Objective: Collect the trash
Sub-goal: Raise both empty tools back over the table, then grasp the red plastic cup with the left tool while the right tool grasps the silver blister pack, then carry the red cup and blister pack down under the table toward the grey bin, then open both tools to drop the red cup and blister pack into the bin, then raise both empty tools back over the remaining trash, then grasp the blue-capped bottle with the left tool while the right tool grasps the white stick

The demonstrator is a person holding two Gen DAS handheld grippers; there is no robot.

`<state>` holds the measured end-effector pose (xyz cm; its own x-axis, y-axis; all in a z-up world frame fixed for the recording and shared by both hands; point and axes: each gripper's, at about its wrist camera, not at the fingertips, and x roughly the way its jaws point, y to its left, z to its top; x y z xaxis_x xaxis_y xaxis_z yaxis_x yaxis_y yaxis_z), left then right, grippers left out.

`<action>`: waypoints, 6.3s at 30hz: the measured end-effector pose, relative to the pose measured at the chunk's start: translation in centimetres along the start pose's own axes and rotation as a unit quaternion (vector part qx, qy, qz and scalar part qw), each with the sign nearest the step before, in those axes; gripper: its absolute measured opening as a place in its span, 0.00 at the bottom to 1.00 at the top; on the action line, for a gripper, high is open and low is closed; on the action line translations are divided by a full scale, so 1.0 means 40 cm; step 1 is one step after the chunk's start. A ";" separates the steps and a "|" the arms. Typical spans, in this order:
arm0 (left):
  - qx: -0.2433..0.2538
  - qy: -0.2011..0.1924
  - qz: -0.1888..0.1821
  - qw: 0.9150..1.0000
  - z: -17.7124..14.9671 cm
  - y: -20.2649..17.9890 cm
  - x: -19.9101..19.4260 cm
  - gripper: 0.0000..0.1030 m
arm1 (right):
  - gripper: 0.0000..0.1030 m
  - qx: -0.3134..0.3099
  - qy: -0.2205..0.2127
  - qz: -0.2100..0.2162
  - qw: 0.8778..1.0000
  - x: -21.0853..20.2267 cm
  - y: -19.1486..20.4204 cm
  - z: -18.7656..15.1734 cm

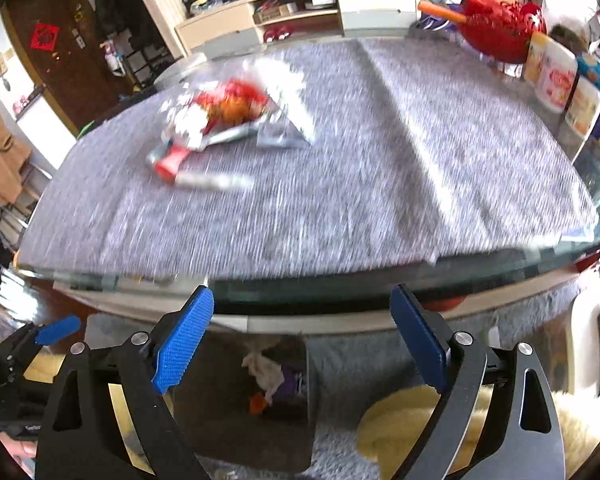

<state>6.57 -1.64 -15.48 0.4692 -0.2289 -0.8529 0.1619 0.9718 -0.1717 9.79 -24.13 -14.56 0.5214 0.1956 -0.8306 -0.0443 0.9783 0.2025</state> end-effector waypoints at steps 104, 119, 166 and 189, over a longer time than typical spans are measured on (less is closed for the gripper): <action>-0.010 0.076 -0.034 0.996 -0.250 -0.009 0.071 0.21 | 0.43 -0.053 0.072 0.029 0.996 0.065 0.110 -0.274; -0.029 0.114 -0.041 0.992 -0.278 0.003 0.135 0.26 | 0.49 -0.042 0.118 0.042 0.991 0.134 0.113 -0.294; -0.014 -0.018 0.026 0.999 0.297 0.092 0.072 0.72 | 0.52 -0.126 0.009 0.045 0.991 0.157 0.158 0.140; 0.025 0.011 0.020 0.999 0.442 0.083 0.255 0.20 | 0.12 -0.139 0.019 0.074 0.987 0.205 0.160 0.189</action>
<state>27.23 -1.77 -16.02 0.4578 -0.1872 -0.8691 0.1857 0.9762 -0.1125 20.22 -16.77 -16.17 0.4600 0.3346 -0.8225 -0.3530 0.9188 0.1764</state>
